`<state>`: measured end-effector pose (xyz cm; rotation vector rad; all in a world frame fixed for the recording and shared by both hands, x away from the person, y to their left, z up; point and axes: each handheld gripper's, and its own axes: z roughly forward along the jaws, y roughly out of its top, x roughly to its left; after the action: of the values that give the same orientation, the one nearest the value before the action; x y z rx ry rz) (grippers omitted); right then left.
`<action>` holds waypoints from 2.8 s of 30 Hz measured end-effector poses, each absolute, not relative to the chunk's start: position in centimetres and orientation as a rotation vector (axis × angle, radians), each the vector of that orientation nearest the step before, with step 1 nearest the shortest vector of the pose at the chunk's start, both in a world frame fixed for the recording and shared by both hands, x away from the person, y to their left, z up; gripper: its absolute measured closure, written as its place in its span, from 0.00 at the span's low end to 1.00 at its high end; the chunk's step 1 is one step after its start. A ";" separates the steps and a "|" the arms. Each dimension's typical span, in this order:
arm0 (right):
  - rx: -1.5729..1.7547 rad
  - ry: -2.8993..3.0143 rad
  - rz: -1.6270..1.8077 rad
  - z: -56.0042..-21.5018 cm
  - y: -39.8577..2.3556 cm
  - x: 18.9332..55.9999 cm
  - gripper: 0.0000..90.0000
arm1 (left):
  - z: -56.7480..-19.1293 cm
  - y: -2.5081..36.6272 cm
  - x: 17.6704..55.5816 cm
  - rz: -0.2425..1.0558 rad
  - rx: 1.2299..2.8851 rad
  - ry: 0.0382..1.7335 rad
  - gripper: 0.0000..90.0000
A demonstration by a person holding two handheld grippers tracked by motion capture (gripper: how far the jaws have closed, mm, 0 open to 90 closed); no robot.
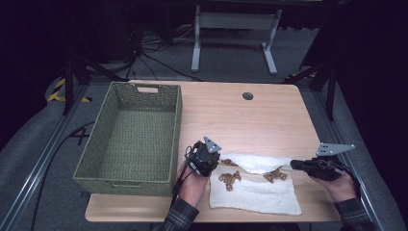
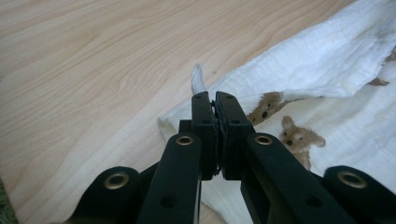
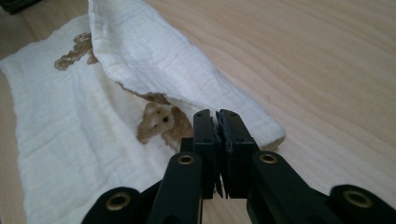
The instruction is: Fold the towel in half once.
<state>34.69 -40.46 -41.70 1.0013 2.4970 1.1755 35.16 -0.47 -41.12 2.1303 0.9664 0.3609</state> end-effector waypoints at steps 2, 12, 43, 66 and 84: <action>1.001 2.516 1.170 -42.0 -40.4 34.2 0.96 | -41.2 -0.5 34.6 0.347 2.142 0.953 0.97; 0.995 2.629 1.054 -44.1 -39.3 33.2 0.96 | -44.3 -0.8 34.0 0.233 2.288 0.933 0.97; 1.071 2.512 0.977 -44.2 -40.4 38.9 0.96 | -45.0 -1.8 37.6 0.270 2.284 0.956 0.97; 0.992 2.449 1.183 -41.8 -42.2 33.3 0.95 | -42.0 0.2 32.9 0.277 2.156 0.899 0.97; 0.989 2.574 1.155 -43.3 -42.3 31.2 0.94 | -43.9 0.6 31.4 0.129 2.189 0.909 0.96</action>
<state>31.15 -42.29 -43.33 0.9885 2.5739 1.1553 31.40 0.64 -43.91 2.1889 0.9085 0.1289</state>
